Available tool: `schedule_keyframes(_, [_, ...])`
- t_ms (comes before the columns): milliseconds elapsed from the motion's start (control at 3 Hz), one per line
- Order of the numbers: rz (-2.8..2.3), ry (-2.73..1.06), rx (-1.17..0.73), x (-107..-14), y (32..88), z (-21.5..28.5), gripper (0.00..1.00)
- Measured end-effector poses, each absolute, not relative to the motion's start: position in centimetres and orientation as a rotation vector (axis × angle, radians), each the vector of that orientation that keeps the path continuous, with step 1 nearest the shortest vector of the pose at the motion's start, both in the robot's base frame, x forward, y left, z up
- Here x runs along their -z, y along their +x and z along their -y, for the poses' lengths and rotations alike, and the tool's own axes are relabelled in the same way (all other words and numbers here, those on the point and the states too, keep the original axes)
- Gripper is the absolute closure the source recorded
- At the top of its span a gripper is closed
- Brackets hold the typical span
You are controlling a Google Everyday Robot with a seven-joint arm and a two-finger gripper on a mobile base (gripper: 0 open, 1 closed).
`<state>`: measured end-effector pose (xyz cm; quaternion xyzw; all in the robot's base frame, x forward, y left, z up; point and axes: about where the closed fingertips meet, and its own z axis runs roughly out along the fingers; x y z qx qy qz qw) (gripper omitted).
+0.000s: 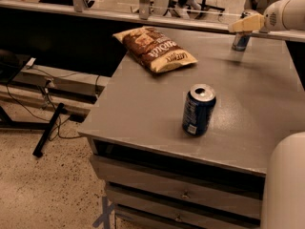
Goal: Move redbull can near pepsi can
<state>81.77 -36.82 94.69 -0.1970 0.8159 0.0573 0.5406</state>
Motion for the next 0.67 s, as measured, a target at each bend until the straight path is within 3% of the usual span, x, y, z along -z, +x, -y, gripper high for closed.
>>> schedule_keyframes(333, [-1.934, -0.424, -0.172, -94.4, 82.4, 37.2, 0.00])
schedule_keyframes(667, [-2.035, -0.504, -0.006, -92.6, 84.9, 34.8, 0.00])
